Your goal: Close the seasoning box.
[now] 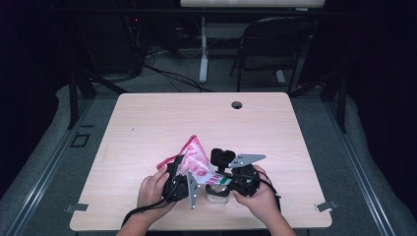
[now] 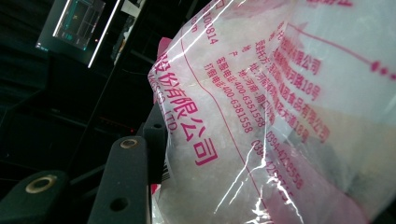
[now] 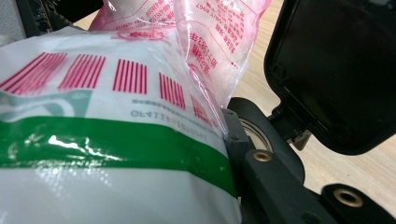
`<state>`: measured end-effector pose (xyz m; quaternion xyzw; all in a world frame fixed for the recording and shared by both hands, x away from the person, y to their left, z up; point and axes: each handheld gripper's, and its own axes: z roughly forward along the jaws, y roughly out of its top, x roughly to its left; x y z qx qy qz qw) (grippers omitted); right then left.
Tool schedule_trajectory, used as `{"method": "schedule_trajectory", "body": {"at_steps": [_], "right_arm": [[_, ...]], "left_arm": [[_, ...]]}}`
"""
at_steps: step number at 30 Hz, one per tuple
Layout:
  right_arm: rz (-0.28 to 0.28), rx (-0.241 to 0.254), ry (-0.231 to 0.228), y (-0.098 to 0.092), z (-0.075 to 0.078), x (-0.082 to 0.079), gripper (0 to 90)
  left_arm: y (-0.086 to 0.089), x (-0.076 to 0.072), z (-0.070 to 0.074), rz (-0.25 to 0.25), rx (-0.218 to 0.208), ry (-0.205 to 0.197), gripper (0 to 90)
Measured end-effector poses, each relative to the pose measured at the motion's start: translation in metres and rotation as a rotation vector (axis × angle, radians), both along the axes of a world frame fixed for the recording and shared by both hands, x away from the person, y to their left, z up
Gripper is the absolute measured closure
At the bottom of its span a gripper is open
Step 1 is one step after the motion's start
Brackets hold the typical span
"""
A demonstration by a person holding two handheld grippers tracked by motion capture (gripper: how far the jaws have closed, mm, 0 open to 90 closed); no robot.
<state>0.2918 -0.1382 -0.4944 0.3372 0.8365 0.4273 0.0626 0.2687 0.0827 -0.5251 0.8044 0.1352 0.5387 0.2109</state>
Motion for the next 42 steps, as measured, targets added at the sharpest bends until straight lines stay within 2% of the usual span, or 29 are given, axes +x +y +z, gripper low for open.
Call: {"method": "schedule_trajectory", "body": {"at_steps": [15,18,42], "right_arm": [[-0.001,0.001,-0.001,-0.0001,-0.0010,0.0004,90.0],[-0.001,0.001,-0.001,-0.0002,-0.0011,0.0005,90.0],[0.003,-0.002,0.002,-0.0004,-0.0015,0.0003,90.0]], "left_arm": [[-0.0012,-0.0011,-0.0001,-0.007,0.017,-0.022,56.4],[-0.0012,-0.0016,0.0012,-0.005,0.041,-0.023,56.4],[-0.0030,-0.0059,0.0027,-0.010,0.121,-0.086,56.7]]}}
